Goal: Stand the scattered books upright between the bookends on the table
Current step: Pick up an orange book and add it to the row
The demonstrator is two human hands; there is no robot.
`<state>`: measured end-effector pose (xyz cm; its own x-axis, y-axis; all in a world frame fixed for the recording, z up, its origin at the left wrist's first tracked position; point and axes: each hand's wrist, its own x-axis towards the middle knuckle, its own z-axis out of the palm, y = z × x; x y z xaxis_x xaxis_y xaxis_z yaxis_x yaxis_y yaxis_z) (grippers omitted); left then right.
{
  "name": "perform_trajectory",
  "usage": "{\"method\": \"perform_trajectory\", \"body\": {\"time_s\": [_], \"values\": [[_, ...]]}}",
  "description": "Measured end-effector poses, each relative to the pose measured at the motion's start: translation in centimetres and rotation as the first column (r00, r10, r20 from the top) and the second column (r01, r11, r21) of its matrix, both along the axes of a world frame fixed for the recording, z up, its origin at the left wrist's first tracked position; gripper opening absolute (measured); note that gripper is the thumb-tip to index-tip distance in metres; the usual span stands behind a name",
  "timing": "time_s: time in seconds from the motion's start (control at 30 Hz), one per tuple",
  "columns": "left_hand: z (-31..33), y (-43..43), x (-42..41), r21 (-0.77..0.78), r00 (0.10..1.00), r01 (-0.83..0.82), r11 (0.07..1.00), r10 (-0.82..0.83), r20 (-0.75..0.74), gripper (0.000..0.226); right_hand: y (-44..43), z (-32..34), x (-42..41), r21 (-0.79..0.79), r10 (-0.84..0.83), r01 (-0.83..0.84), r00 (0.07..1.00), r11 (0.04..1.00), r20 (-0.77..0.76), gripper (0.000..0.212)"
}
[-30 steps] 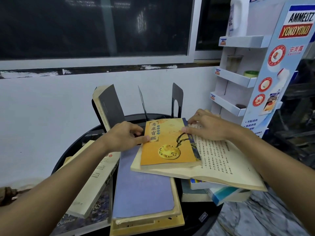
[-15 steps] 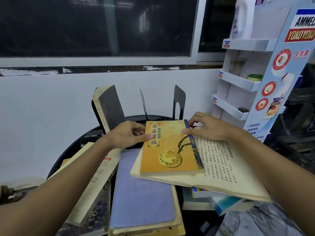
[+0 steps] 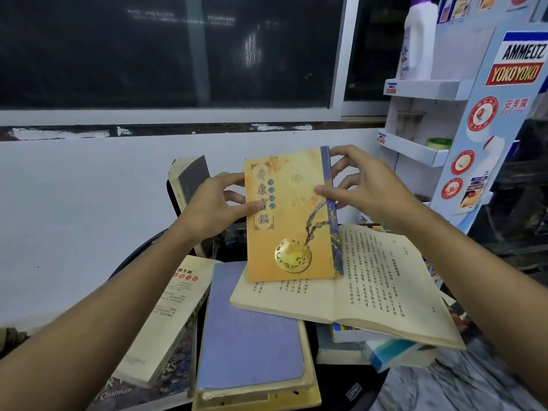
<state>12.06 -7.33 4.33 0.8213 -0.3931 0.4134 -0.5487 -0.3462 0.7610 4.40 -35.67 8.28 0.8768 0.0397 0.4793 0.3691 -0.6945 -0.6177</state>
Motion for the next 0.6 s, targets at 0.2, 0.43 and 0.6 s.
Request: {"method": "perform_trajectory", "body": {"time_s": [0.2, 0.43, 0.6], "values": [[0.5, 0.2, -0.4, -0.073, 0.999, 0.004, 0.997, 0.0, 0.043, 0.055, 2.4, 1.6, -1.6, 0.082, 0.034, -0.042, 0.995, 0.996, 0.097, 0.068], [1.4, 0.4, -0.2, -0.088, 0.998, 0.005, 0.996, 0.0, 0.058, 0.056, 4.1, 3.0, -3.3, -0.052, 0.077, -0.07, 0.988, 0.996, 0.134, 0.068], [1.5, 0.3, -0.2, -0.092, 0.998, 0.009, 0.996, -0.003, 0.07, 0.055, 5.2, 3.5, -3.8, -0.106, 0.064, -0.045, 0.981, 0.993, 0.185, 0.059]]}}
